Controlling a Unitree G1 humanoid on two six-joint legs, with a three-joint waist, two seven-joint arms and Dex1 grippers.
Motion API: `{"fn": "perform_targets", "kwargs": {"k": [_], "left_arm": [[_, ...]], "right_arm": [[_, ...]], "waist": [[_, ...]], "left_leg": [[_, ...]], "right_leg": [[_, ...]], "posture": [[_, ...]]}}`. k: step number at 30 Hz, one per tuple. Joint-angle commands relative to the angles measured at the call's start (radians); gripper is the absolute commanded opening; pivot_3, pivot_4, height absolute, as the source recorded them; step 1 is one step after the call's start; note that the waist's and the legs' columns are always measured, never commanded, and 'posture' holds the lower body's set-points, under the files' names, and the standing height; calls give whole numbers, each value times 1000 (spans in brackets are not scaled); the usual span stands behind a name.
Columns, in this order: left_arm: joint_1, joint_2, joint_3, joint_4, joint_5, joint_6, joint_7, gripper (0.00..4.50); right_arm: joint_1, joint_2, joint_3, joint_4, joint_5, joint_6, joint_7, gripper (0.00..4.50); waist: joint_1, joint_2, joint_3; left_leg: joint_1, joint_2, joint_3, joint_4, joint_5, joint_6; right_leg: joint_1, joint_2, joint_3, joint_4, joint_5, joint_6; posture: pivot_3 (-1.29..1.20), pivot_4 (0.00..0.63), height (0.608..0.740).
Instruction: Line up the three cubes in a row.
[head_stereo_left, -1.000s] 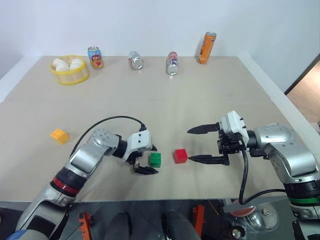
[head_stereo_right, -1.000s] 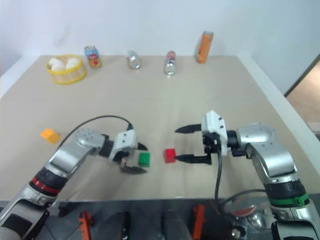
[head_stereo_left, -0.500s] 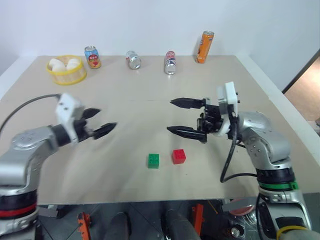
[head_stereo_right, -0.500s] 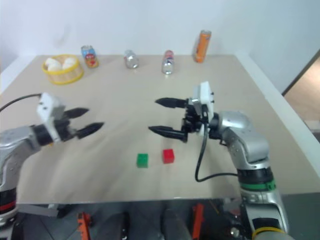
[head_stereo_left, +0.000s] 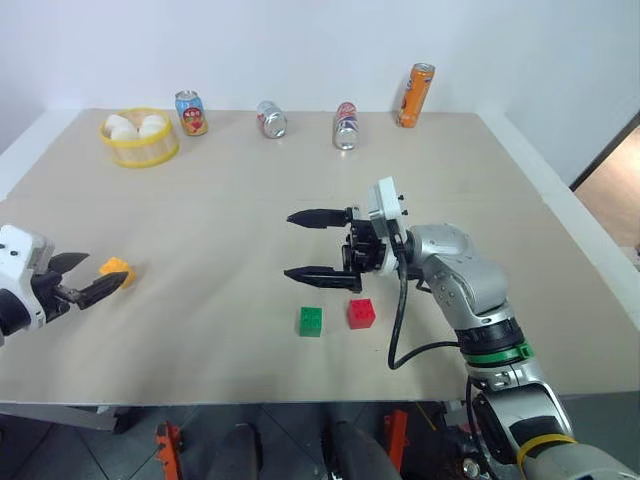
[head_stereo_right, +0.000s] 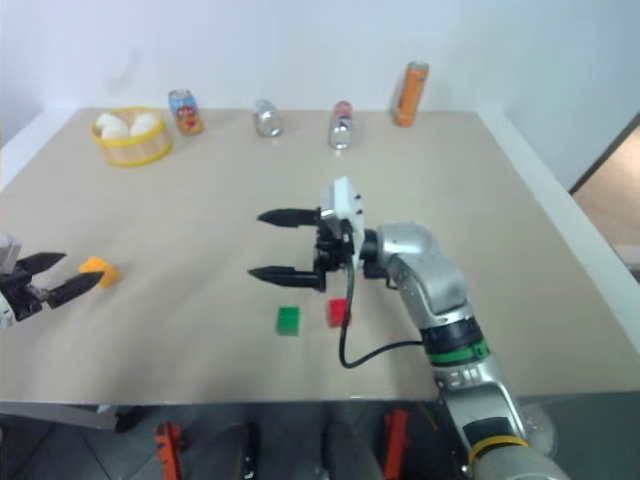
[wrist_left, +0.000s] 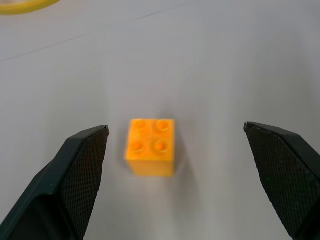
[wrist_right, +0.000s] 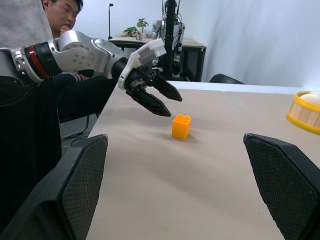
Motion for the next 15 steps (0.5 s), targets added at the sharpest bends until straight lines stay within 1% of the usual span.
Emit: {"fn": "perform_targets", "kwargs": {"k": [1, 8, 15], "left_arm": [[-56, 32, -37, 79, 20, -72, -18, 4477], [-165, 12, -169, 252, 74, -161, -27, 4477], [-241, 30, -259, 416, 145, -246, -40, 4477]], "right_arm": [[-21, 8, -1, -10, -5, -19, 10, 4500], [0, 1, -11, -41, -4, -6, -6, 4500], [14, -6, -23, -73, 3, 8, -35, 4500]], "waist": [[0, 0, 0], [0, 0, 0], [-1, 0, 0]], "left_leg": [[0, 0, 0, 0, 0, 0], [0, 1, 1, -1, 0, -1], [0, 2, 1, -3, -1, -1]], "right_leg": [[0, 0, 0, 0, 0, 0], [-1, 1, -1, 0, 0, 0], [-2, 2, -2, 0, 1, 1]], "posture": [[0, 150, 740], [0, 150, 740], [0, 150, 740]]}}
